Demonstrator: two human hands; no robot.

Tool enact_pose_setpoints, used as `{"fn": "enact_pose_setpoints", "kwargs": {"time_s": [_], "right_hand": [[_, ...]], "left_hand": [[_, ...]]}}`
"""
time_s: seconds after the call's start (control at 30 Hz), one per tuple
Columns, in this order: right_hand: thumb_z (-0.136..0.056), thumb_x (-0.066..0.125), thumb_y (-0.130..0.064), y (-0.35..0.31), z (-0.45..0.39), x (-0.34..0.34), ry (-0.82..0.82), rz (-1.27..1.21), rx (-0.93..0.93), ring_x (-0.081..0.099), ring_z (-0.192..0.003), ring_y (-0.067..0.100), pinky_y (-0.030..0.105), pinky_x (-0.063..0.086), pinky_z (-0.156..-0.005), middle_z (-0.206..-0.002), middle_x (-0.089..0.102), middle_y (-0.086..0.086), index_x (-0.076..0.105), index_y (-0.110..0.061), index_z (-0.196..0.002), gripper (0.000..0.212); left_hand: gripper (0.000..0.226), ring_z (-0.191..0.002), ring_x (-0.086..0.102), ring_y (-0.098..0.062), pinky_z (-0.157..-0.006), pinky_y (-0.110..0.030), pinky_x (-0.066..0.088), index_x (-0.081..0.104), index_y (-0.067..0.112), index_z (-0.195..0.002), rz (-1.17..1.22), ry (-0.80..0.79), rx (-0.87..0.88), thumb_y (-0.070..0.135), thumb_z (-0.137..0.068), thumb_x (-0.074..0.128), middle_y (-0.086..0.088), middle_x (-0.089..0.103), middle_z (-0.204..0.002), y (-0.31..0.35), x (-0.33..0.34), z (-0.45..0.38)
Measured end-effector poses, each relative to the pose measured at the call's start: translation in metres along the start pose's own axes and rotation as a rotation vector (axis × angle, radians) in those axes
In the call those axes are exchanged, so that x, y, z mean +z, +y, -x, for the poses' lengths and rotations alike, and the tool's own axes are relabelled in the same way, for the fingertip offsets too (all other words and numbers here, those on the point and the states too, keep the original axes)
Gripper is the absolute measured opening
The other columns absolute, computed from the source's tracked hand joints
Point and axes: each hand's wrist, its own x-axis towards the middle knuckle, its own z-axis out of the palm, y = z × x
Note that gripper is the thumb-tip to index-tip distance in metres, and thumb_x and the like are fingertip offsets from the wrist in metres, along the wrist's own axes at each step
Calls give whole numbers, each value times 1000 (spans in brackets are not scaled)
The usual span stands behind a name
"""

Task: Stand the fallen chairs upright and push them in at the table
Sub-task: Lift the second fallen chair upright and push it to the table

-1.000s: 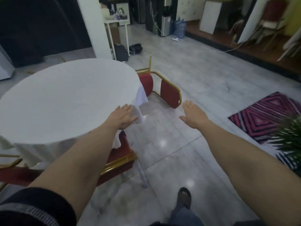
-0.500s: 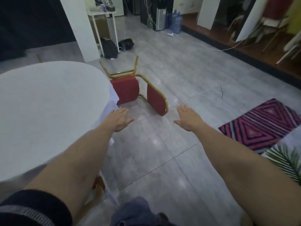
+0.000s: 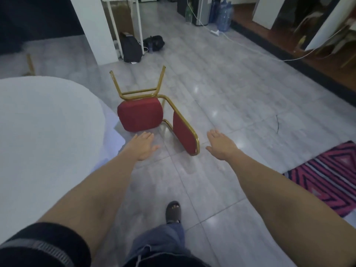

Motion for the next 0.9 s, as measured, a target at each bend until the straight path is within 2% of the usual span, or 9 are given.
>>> {"fn": "enact_pose_setpoints", "kwargs": {"time_s": [0.2, 0.4, 0.53, 0.67, 0.77, 0.9], "right_hand": [[-103, 35, -28, 33, -115, -42, -16, 24, -78, 6, -150, 24, 34, 10, -119, -162, 8, 9, 9, -6, -154, 61], [-104, 31, -29, 67, -250, -64, -105, 123, -237, 3, -150, 24, 35, 7, -120, -163, 4, 9, 7, -7, -154, 60], [-104, 29, -26, 86, -351, -67, -138, 208, -405, 1, -150, 23, 35, 6, -121, -163, 3, 9, 6, -7, -154, 58], [-104, 30, -21, 100, -456, -61, -168, 311, -643, 3, -150, 25, 36, 8, -121, -162, 6, 11, 8, -5, -154, 57], [-103, 33, -25, 112, -506, -56, -245, 389, -868, 9, -149, 27, 36, 13, -120, -162, 11, 12, 12, -5, -153, 58], [-103, 30, -23, 135, -551, -52, -339, 518, -1117, 7, -150, 26, 36, 12, -120, -162, 11, 12, 14, -4, -153, 55]], "left_hand": [[67, -149, 13, -24, -121, -43, 13, 17, 7, -152, 60, -12, -16, 50, -100, 24, -9, 17, -160, -13, -47, -100], [67, -148, 16, -23, -121, -42, 13, 20, 6, -151, 127, -27, -161, 50, -100, 26, -9, 19, -160, -21, -64, -187], [66, -146, 22, -24, -119, -42, 16, 23, 6, -150, 232, 6, -349, 49, -100, 29, -10, 23, -158, -21, -52, -242], [65, -141, 30, -27, -117, -43, 22, 31, 8, -146, 394, 20, -628, 52, -98, 31, -12, 32, -154, 0, -26, -288], [64, -143, 27, -26, -117, -41, 20, 28, 6, -148, 541, -20, -844, 49, -99, 32, -12, 29, -155, 59, -17, -308], [63, -142, 29, -27, -116, -38, 22, 28, 7, -149, 732, -61, -1077, 46, -99, 34, -11, 29, -156, 145, -8, -336]]}}
